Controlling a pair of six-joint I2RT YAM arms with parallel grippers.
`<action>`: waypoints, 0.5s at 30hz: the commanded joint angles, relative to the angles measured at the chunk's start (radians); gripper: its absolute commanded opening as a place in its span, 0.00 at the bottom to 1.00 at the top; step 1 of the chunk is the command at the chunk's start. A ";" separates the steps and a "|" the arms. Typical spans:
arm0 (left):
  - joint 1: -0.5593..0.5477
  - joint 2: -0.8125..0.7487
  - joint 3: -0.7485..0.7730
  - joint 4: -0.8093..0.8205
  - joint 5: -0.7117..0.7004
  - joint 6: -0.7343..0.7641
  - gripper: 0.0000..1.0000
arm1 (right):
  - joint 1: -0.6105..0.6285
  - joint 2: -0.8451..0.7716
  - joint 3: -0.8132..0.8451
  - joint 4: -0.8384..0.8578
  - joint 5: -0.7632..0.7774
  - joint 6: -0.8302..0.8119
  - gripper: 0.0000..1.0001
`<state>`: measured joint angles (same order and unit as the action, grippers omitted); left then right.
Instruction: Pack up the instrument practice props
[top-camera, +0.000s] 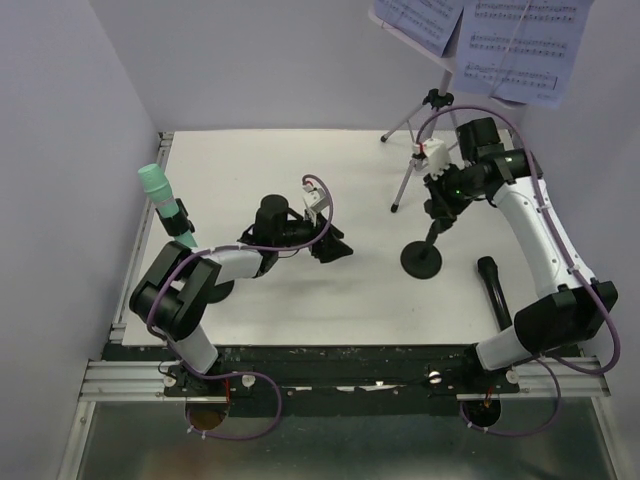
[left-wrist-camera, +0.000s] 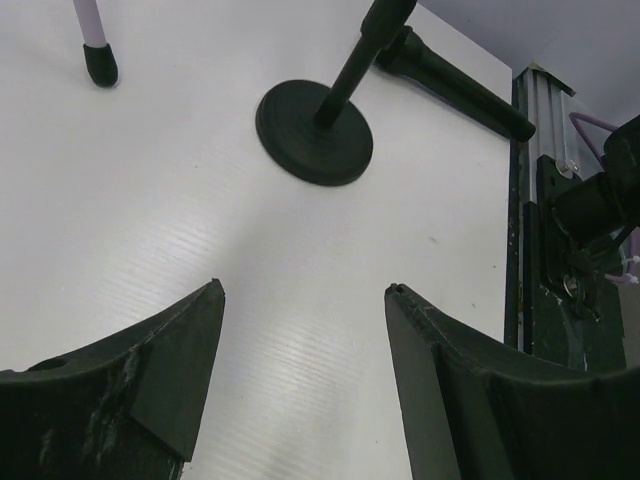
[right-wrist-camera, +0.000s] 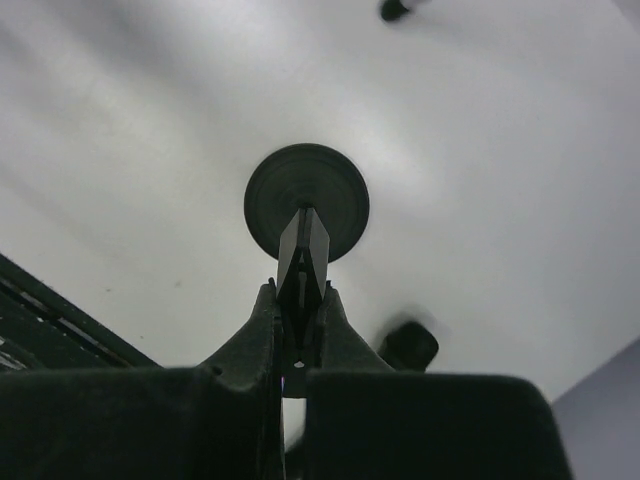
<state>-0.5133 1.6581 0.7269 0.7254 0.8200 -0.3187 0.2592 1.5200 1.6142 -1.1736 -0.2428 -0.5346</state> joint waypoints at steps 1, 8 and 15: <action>0.004 -0.052 0.072 -0.181 -0.002 0.122 0.75 | -0.158 0.016 -0.045 -0.178 0.172 -0.002 0.00; 0.004 -0.101 0.086 -0.280 -0.012 0.182 0.76 | -0.408 0.049 -0.019 -0.107 0.192 0.018 0.00; 0.004 -0.135 0.074 -0.317 -0.028 0.193 0.76 | -0.537 0.141 0.114 -0.043 0.211 -0.015 0.00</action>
<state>-0.5121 1.5639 0.7914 0.4595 0.8165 -0.1608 -0.2268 1.5761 1.6810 -1.1931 -0.1581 -0.5175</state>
